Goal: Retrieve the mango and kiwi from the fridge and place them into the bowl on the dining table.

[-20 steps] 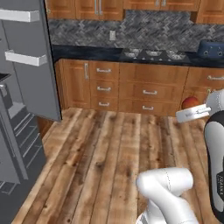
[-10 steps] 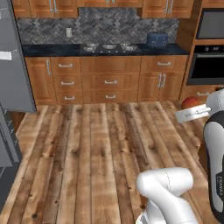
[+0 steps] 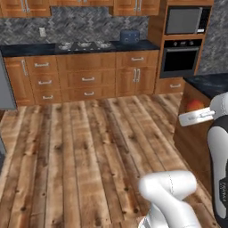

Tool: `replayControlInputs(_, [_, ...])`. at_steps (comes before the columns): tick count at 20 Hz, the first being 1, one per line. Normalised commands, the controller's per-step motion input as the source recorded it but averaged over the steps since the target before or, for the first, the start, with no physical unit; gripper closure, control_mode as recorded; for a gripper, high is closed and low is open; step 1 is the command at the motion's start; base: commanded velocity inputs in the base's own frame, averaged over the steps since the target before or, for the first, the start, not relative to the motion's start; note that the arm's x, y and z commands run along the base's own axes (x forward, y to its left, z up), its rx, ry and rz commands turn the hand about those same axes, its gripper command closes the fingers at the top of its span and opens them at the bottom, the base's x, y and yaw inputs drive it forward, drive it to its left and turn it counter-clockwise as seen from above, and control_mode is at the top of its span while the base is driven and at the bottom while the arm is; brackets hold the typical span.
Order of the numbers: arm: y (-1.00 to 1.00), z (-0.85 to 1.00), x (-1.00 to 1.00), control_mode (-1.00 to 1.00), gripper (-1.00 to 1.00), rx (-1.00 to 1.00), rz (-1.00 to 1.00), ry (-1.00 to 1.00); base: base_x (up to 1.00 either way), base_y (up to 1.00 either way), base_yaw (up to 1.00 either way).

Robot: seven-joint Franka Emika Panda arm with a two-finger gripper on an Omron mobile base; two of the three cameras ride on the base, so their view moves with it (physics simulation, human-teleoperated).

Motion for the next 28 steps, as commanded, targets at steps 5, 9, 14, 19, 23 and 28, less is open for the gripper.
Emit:
replayControlInputs(5, [0.0, 0.0, 0.0, 1.0, 1.0, 0.0, 0.0, 0.0, -0.29, -0.56, -0.14])
replayControlInputs(9, [0.0, 0.0, 0.0, 1.0, 1.0, 0.0, 0.0, 0.0, -0.22, -0.62, -0.12])
replayControlInputs(14, [0.0, 0.0, 0.0, 1.0, 1.0, 0.0, 0.0, 0.0, -0.22, -0.61, -0.12])
replayControlInputs(19, [0.0, 0.0, 0.0, 1.0, 1.0, 0.0, 0.0, 0.0, -0.27, -0.63, -0.11])
replayControlInputs(23, [0.0, 0.0, 0.0, 1.0, 1.0, 0.0, 0.0, 0.0, -0.31, -0.63, -0.11])
replayControlInputs(28, [0.0, 0.0, 0.0, 1.0, 1.0, 0.0, 0.0, 0.0, -0.21, -0.62, -0.12])
